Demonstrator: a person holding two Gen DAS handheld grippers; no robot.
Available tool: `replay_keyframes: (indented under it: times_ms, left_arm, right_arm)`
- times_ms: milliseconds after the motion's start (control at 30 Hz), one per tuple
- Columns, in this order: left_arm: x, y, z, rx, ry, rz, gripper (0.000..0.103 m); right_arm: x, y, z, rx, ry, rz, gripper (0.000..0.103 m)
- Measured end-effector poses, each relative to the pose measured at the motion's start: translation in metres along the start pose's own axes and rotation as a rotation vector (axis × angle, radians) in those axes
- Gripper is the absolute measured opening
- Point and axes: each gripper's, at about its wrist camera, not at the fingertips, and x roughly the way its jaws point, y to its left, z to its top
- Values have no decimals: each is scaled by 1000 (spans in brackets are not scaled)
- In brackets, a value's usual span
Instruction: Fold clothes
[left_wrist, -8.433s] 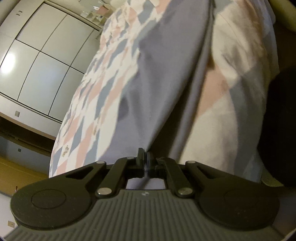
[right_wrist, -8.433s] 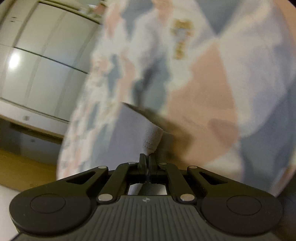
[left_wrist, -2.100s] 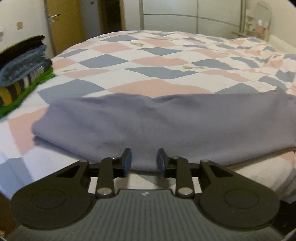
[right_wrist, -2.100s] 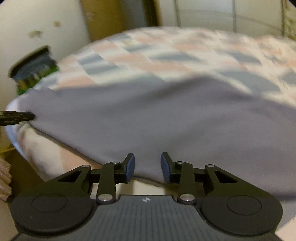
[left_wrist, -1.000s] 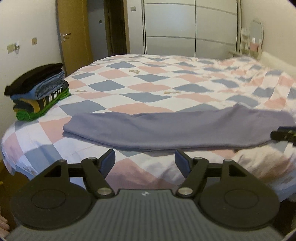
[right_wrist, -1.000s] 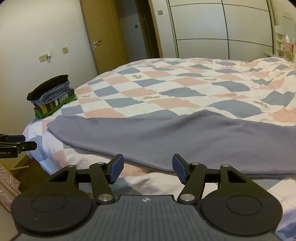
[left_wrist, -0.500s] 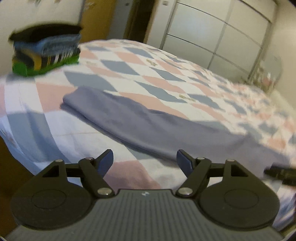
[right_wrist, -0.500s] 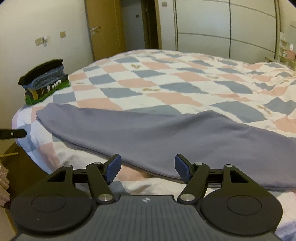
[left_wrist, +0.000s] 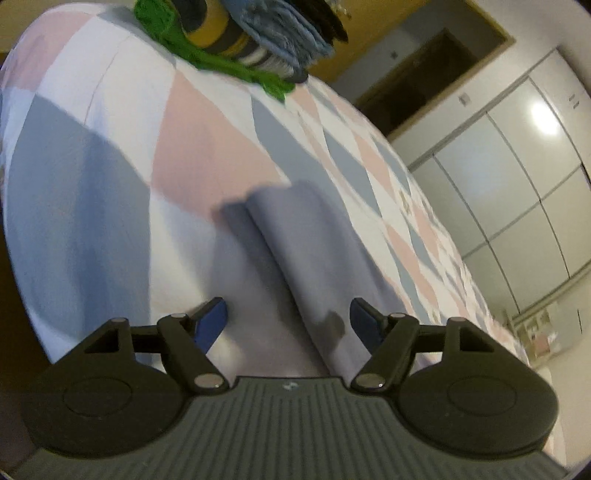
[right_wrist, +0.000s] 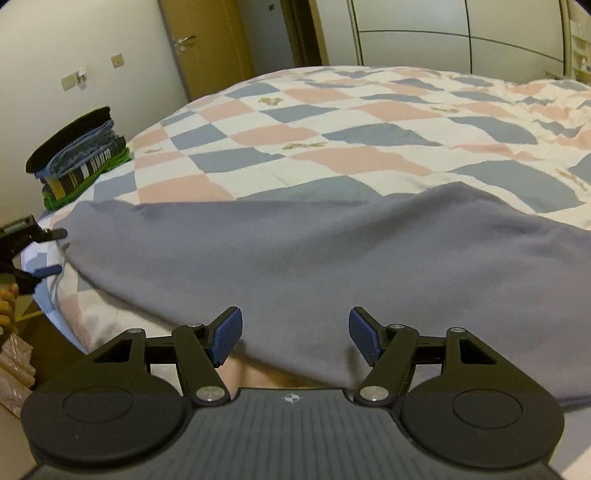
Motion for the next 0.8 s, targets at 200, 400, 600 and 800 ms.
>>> replay_keyframes:
  times_ms: [200, 400, 600, 800]
  left_arm:
    - [6, 16, 13, -69, -105, -65, 51]
    - [17, 4, 9, -3, -73, -23, 48]
    - [13, -22, 6, 37, -88, -85, 5]
    - [-13, -154, -36, 457, -131, -256, 5]
  right_arm:
    - [16, -15, 10, 48, -2, -17, 67]
    - [23, -26, 8, 74, 7, -41, 67]
    - [17, -34, 5, 88, 0, -51, 67]
    - [-4, -52, 1, 136, -46, -69, 67]
